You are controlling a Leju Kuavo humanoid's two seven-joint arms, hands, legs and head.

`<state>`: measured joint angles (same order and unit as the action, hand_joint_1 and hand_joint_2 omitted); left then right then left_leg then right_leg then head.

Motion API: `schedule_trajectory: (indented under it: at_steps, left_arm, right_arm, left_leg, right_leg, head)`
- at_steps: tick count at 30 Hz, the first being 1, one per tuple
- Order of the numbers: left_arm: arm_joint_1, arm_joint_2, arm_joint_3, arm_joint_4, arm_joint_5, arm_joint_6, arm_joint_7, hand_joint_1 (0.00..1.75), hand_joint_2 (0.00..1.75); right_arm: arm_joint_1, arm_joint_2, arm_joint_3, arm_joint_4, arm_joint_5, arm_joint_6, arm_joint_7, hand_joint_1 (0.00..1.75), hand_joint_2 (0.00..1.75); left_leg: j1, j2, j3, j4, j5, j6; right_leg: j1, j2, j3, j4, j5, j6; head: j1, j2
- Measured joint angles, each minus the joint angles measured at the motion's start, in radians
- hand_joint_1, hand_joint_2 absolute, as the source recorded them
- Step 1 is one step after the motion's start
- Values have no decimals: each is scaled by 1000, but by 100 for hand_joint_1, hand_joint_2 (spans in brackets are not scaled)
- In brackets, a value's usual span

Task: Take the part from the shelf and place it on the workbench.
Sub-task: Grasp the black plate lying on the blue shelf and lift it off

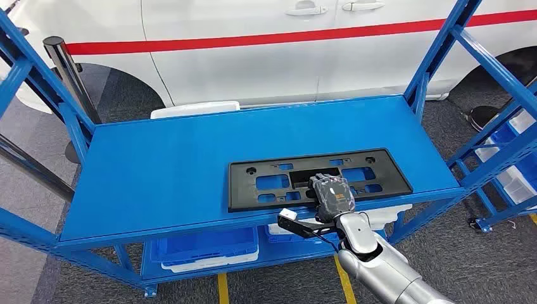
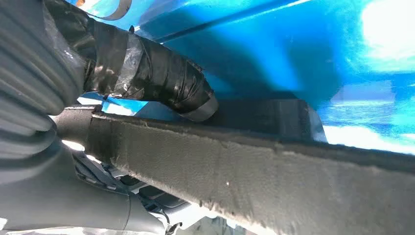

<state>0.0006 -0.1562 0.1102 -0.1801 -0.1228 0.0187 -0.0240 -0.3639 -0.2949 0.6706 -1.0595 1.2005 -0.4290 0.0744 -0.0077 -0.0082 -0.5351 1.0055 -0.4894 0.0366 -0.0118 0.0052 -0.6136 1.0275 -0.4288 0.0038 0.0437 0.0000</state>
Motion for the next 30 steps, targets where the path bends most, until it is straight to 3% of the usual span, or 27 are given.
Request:
schedule_trajectory:
  at_steps: [13, 24, 28, 30]
  left_arm:
    - [0, 0, 2, 0, 11, -8, -9, 0, 175]
    - [0, -1, 19, 0, 29, -35, -23, 0, 175]
    - [2, 0, 19, 0, 19, -17, -3, 0, 175]
    - [4, 0, 19, 0, 16, -15, 0, 0, 175]
  right_arm:
    - [12, -6, -2, -30, -23, -10, -8, 175, 175]
    - [25, -29, -22, -284, -90, -3, -39, 175, 175]
    - [27, -43, -31, -367, -108, -35, -70, 175, 175]
    - [31, -56, -36, -411, -98, -63, -87, 175, 175]
  left_leg:
    - [0, 0, -1, 0, 0, 0]
    - [0, 1, -5, 0, 0, 0]
    - [-1, 2, -7, -4, 10, 17]
    - [5, 7, -1, -25, 29, 27]
  right_leg:
    - [0, 0, -1, 0, 0, 0]
    - [0, 1, -5, 0, 0, 0]
    - [-7, 3, -5, -8, 8, 16]
    - [-4, 2, -17, 20, -23, 20]
  head:
    - [0, 0]
    - [0, 0]
    - [0, 0]
    - [0, 0]
